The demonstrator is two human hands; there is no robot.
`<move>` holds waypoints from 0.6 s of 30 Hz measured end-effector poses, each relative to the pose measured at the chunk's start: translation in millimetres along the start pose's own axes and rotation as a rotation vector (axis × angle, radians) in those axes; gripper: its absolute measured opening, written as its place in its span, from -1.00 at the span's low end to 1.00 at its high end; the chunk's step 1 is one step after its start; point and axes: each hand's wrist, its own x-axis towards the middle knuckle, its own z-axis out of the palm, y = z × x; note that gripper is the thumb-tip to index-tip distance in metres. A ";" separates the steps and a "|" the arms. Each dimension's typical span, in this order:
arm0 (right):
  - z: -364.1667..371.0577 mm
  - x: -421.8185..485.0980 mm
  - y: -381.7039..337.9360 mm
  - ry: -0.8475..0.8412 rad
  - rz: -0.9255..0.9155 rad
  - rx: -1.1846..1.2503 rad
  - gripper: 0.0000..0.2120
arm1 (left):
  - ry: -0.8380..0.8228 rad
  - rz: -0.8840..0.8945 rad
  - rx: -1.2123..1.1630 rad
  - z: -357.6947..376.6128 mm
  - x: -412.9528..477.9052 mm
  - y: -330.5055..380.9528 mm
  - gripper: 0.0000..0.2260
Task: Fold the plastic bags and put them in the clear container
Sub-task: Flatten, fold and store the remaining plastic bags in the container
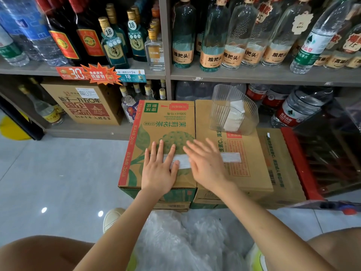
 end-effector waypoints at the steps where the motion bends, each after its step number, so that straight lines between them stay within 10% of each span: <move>1: 4.8 0.0 -7.0 -0.112 -0.026 -0.010 -0.60 | -0.002 0.000 0.007 0.7 0.0 -0.5 -0.32; 4: 16.6 -5.4 -8.6 -0.327 0.034 0.000 -0.52 | -0.003 -0.004 0.013 1.7 0.9 -1.5 -0.32; 18: -11.7 -64.1 67.1 -0.285 0.396 -0.075 -0.34 | 0.001 -0.006 0.038 2.7 1.3 -0.6 -0.31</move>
